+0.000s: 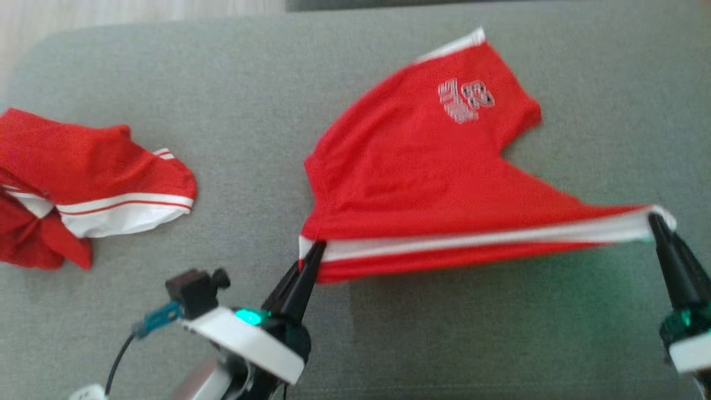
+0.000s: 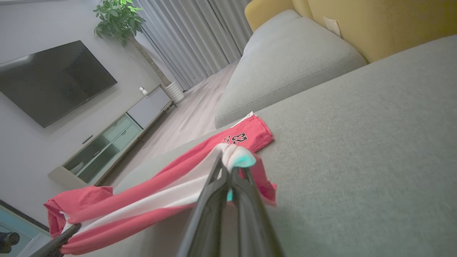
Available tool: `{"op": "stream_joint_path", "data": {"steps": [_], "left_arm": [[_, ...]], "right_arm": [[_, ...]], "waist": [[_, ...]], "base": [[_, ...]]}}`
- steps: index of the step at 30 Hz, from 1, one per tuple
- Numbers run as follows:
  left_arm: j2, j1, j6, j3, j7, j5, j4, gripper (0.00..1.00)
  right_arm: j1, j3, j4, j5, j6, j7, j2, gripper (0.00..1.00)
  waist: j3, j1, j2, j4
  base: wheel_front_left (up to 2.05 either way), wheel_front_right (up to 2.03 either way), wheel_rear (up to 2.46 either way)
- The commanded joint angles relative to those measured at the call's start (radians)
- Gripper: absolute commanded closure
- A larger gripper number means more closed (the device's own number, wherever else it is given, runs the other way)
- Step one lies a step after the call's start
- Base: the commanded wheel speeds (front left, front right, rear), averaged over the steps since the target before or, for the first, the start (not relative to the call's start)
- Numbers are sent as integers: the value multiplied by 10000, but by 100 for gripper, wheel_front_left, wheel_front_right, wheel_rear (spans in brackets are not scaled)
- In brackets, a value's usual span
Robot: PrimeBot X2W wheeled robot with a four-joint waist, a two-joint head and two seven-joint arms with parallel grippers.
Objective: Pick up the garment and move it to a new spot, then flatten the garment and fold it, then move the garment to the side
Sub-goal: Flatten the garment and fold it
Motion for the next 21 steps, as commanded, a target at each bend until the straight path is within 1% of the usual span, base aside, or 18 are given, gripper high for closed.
{"op": "stream_joint_path", "data": {"steps": [1, 4, 8, 9, 11, 13, 16, 17, 18, 21], "left_arm": [[301, 105, -59, 608, -125, 178, -491, 100], [447, 690, -59, 703, -125, 292, -861, 100], [873, 1198, -59, 644, -125, 386, -1310, 100], [1054, 1318, -59, 630, -125, 370, -1511, 100], [1107, 1285, -59, 658, -124, 305, -1680, 100], [1008, 1140, -59, 684, -124, 167, -1691, 100], [661, 667, -59, 614, -72, -148, -1471, 100], [531, 433, -59, 565, -46, -223, -1359, 100], [531, 433, -59, 565, -46, -223, -1359, 100], [125, -444, -59, 306, 52, -434, -961, 100]], "right_arm": [[475, -383, -575, 115, -9, -27, -448, 100], [1356, -810, -1285, 115, -9, 250, -481, 100], [2298, -1357, -2222, 30, -9, 887, -492, 100], [2511, -1691, -2532, -158, -9, 1208, -419, 100], [2506, -2003, -2693, -358, -9, 1496, -221, 100], [2344, -2256, -2717, -528, -9, 1774, 53, 100], [1828, -2428, -2590, -548, -9, 2307, 395, 100], [1583, -2486, -2458, -601, -9, 2526, 399, 100], [1583, -2486, -2458, -601, -9, 2526, 399, 100], [592, -2751, -1916, -871, -9, 3060, 301, 100]], "waist": [[-305, 0, -1, 149], [-544, 0, -1, 267], [-784, 0, -1, 418], [-824, 0, -1, 485], [-813, 0, -1, 571], [-728, 0, -1, 682], [-478, 0, -1, 853], [-351, 0, -1, 920], [-351, 0, -1, 920], [8, 0, -1, 1148]], "base": [[0, 0, 0], [0, 0, 0], [0, 0, 0], [0, 0, 0], [0, 0, 0], [0, 0, 0], [0, 0, 0], [0, 0, 0], [0, 0, 0], [0, 0, 0]]}}
